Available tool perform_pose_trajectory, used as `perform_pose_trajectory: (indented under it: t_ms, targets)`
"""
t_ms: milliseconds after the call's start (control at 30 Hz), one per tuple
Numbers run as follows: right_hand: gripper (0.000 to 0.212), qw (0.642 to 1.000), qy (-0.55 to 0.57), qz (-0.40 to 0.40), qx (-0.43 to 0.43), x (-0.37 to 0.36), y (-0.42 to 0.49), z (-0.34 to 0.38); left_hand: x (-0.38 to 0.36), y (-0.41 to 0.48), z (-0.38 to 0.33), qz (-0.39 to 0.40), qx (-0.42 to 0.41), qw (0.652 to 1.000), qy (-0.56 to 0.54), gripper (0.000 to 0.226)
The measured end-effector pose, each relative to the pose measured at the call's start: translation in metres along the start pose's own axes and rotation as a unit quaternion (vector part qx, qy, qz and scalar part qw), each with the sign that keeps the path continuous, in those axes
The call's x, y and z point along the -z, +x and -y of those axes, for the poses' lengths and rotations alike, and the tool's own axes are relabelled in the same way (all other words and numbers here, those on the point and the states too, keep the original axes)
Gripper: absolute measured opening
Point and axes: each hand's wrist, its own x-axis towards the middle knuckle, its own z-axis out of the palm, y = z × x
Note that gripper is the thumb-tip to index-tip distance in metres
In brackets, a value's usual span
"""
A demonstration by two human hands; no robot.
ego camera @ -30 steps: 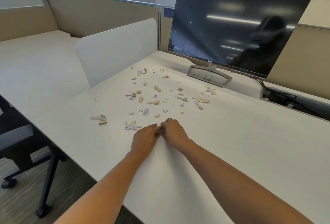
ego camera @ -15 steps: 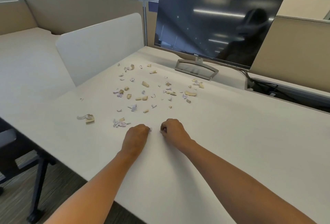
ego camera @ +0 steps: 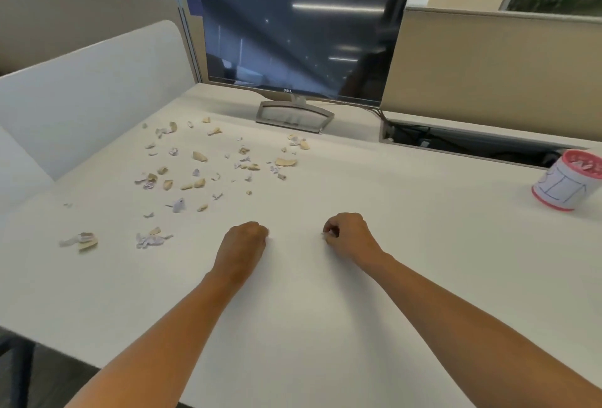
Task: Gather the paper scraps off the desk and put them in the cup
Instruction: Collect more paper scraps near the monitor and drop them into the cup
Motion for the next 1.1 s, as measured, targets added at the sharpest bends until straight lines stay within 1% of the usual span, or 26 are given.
perform_pose_trajectory:
  t_ms: [133, 267, 333, 467, 533, 667, 767, 867, 967, 1100]
  targets:
    - [0.017, 1.0, -0.012, -0.016, -0.021, 0.038, -0.012, -0.042, -0.014, 0.015, -0.064, -0.016, -0.02, 0.997, -0.078, 0.028]
    - [0.02, 0.998, -0.01, -0.038, -0.046, 0.081, -0.026, -0.085, -0.026, 0.033, -0.142, -0.04, -0.009, 0.986, -0.161, 0.02]
    - [0.019, 0.997, -0.011, -0.054, -0.058, 0.1, -0.034, -0.105, -0.03, 0.04, -0.177, -0.03, -0.006, 0.982, -0.185, 0.018]
    - [0.017, 0.992, -0.01, -0.09, -0.088, 0.149, -0.055, -0.158, -0.045, 0.053, -0.261, -0.004, -0.036, 0.976, -0.215, 0.018]
    - [0.017, 0.989, -0.009, -0.106, -0.101, 0.174, -0.062, -0.183, -0.05, 0.062, -0.299, 0.007, -0.039, 0.972, -0.23, 0.018]
    - [0.016, 0.979, 0.005, -0.148, -0.138, 0.222, -0.07, -0.225, -0.057, 0.085, -0.366, 0.02, -0.02, 0.96, -0.278, 0.018]
    - [0.016, 0.97, 0.017, -0.191, -0.146, 0.255, -0.07, -0.249, -0.059, 0.106, -0.415, 0.019, 0.0, 0.948, -0.317, 0.022]
    - [0.021, 0.959, 0.018, -0.232, -0.164, 0.284, -0.064, -0.267, -0.059, 0.127, -0.456, 0.017, 0.007, 0.94, -0.342, 0.021]
    - [0.028, 0.952, 0.018, -0.249, -0.177, 0.306, -0.05, -0.282, -0.06, 0.144, -0.489, 0.017, -0.009, 0.933, -0.359, 0.016]
    - [0.028, 0.944, 0.031, -0.277, -0.178, 0.327, -0.029, -0.3, -0.066, 0.164, -0.518, 0.018, -0.024, 0.934, -0.356, 0.016]
